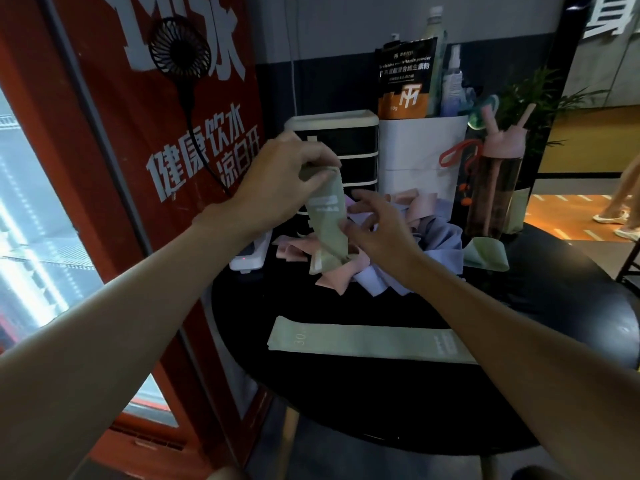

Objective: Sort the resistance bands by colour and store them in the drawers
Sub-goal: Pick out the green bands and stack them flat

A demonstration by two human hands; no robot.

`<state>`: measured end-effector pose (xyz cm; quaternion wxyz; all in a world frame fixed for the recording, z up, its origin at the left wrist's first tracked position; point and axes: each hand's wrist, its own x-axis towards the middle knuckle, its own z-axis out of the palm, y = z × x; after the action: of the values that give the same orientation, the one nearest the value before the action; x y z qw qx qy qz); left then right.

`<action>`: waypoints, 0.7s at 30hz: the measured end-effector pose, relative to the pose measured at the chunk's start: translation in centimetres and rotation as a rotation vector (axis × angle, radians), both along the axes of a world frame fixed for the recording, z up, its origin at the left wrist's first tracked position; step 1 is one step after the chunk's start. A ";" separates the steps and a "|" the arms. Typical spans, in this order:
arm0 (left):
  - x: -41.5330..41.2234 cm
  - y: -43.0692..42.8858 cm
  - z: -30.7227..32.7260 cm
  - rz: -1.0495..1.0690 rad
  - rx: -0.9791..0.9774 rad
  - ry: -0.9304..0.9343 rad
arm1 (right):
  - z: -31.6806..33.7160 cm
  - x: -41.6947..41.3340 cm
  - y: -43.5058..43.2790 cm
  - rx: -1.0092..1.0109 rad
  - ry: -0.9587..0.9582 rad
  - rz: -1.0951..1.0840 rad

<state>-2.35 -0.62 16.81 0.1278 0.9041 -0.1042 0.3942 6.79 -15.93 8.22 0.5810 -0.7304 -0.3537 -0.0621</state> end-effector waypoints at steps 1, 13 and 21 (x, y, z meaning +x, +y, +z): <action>0.1 -0.3 -0.1 -0.010 0.011 0.015 | 0.7 0.0 0.2 0.025 -0.018 0.012; 2.7 -1.0 -5.2 -0.052 -0.659 0.353 | 4.1 -0.3 -0.5 0.334 0.275 0.003; 4.8 -1.5 -6.3 -0.119 -0.715 0.333 | 5.2 1.2 -1.5 0.306 0.282 0.048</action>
<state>2.42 -2.11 10.50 0.4721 0.8466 0.0097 0.2456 7.98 -17.47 13.37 0.7303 -0.6263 -0.2727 0.0016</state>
